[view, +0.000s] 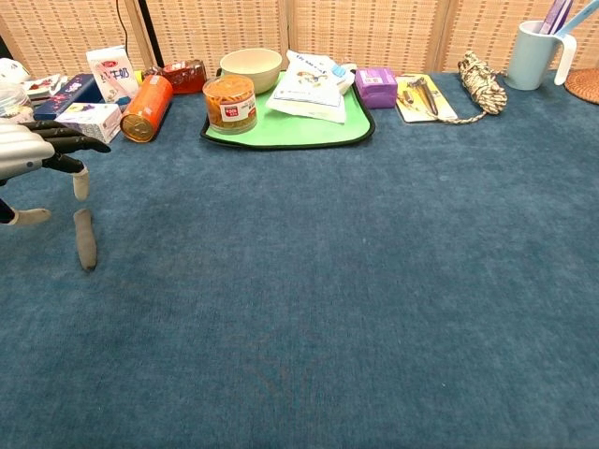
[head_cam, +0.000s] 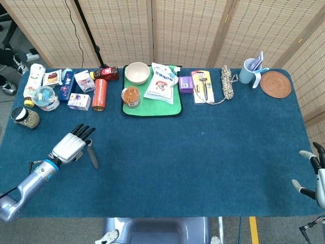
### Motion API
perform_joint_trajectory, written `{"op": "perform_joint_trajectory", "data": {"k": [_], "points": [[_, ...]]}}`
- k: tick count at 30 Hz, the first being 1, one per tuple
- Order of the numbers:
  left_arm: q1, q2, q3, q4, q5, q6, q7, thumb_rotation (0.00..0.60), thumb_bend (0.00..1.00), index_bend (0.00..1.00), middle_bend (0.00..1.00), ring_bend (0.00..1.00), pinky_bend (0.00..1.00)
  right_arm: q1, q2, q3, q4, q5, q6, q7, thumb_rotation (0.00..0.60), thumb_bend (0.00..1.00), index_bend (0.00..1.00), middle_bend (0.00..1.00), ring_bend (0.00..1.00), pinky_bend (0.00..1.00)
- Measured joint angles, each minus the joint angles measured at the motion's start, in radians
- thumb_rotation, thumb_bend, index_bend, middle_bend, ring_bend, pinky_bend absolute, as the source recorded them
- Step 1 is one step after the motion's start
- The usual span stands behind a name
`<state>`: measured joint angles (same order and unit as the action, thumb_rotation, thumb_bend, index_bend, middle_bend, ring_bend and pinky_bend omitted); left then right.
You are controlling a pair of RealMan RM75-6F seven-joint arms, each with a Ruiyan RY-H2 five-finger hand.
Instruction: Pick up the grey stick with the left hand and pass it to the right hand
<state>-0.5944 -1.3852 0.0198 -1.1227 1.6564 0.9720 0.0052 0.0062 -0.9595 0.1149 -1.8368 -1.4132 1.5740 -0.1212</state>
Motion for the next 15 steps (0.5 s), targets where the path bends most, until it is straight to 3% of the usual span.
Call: {"op": "perform_joint_trajectory", "data": {"k": [15], "points": [[-0.011,-0.070,0.012,0.055,-0.039,-0.007,-0.019,0.600,0.35,0.39,0.06,0.00,0.00,-0.025,0.014,-0.005,-0.004,0.003,0.025,0.006,0.600,0.16,0.27,0.09,0.17,0.15]]}}
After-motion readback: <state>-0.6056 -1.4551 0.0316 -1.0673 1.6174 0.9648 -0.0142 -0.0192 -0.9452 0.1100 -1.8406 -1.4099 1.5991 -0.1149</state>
